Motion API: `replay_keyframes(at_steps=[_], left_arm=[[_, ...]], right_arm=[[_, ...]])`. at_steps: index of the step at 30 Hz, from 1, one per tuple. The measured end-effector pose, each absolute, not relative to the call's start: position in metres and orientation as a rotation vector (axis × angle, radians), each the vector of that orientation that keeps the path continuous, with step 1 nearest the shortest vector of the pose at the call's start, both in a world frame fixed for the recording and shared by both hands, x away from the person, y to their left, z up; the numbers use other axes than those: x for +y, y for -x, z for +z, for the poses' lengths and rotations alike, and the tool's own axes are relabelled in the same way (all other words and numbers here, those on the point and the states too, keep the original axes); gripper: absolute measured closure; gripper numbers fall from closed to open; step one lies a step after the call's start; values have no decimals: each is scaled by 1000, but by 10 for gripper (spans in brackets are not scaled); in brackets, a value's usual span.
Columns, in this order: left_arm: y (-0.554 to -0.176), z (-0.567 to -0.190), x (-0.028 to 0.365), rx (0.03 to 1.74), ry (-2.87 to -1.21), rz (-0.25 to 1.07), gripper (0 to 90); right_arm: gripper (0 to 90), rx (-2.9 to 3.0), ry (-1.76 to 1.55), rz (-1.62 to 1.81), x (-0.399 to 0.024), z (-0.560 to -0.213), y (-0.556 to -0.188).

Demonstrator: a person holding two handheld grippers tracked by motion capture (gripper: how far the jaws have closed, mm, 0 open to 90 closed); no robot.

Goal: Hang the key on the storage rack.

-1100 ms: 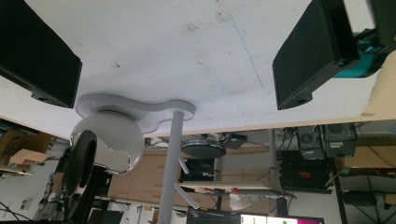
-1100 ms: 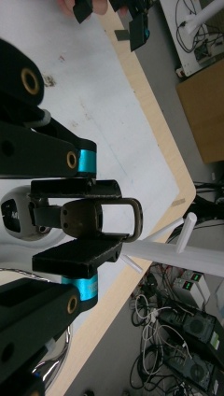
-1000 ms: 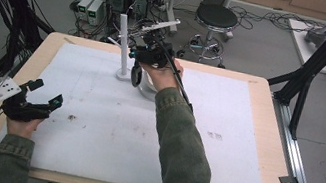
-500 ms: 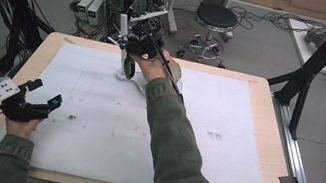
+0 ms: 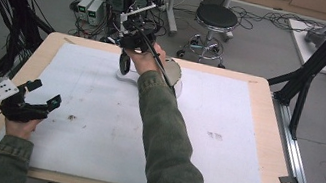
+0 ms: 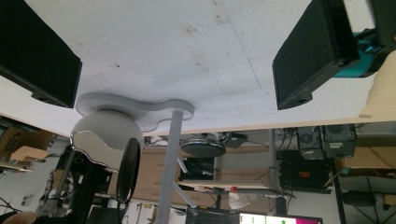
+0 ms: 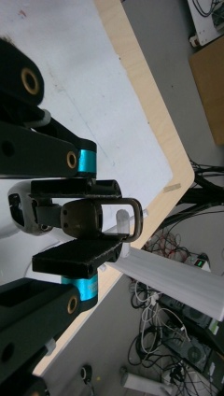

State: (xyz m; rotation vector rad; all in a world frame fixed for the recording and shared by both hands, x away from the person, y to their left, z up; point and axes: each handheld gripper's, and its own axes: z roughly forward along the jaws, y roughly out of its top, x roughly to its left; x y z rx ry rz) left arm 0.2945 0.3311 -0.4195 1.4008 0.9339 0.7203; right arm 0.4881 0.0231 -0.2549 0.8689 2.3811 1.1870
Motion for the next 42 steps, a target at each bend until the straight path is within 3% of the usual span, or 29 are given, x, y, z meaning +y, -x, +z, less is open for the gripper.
replay_keyframes(at_steps=[19, 34, 39, 42], left_arm=[[-293, -419, 331, 931, -1393, 725, 18], [-294, -419, 331, 931, -1389, 715, 19], [-295, -420, 332, 931, -1384, 718, 18], [-296, -420, 333, 936, -1381, 715, 18]], right_arm=[[683, 2390, -880, 1169, 28, -266, -496], [260, 2430, -923, 1281, 20, -257, -489], [35, 2416, -975, 1236, 16, -259, -489], [6, 2379, -941, 1242, 12, -257, -485]])
